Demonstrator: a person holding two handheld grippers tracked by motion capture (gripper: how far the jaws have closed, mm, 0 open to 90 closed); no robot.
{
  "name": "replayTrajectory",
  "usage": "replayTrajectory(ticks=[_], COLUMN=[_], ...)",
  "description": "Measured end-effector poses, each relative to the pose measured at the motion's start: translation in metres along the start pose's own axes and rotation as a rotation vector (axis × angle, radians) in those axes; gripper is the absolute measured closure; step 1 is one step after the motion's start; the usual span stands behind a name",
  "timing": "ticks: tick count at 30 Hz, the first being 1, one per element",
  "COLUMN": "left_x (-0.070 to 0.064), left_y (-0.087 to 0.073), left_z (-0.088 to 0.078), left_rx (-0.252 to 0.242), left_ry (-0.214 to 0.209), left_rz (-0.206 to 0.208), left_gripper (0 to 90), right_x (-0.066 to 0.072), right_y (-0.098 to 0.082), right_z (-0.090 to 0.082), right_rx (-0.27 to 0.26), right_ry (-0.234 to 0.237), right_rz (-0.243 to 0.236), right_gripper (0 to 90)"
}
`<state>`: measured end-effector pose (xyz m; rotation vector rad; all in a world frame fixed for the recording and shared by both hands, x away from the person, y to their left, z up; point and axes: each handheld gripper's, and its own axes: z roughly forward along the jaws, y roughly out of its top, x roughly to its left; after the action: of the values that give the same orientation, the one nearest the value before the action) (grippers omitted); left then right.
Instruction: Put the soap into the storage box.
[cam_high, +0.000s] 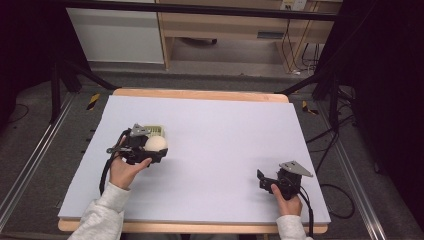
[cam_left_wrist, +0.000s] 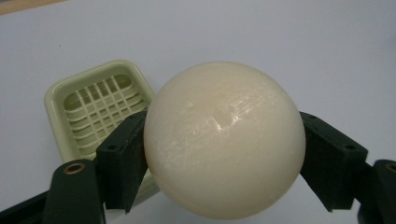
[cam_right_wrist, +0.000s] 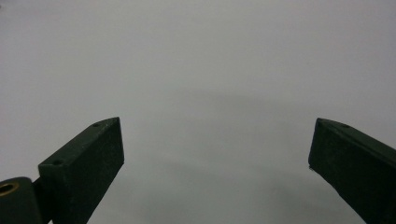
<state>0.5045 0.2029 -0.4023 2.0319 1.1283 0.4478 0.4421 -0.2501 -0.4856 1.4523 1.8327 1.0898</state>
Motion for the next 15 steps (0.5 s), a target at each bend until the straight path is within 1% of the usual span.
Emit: replayTrajectory(ticks=[2, 4, 10, 15], left_x=[0.002, 0.004, 0.010, 0.016], left_y=[0.000, 0.001, 0.002, 0.005], left_z=[0.000, 0.000, 0.005, 0.006], left_rx=[-0.002, 0.001, 0.012, -0.003], left_ry=[0.002, 0.006, 0.018, 0.024], left_rz=[-0.006, -0.003, -0.007, -0.023], left_gripper=[23.8, 23.8, 23.8, 23.8], right_x=[0.000, 0.000, 0.000, 0.000], right_y=[0.000, 0.000, 0.000, 0.000], right_z=[0.000, -0.001, 0.000, 0.000], right_rx=[-0.001, -0.002, -0.002, 0.000], right_ry=[0.000, 0.001, 0.000, 0.002], right_rz=[0.000, 0.004, 0.001, 0.003], right_gripper=[3.8, 3.8, 3.8, 3.8])
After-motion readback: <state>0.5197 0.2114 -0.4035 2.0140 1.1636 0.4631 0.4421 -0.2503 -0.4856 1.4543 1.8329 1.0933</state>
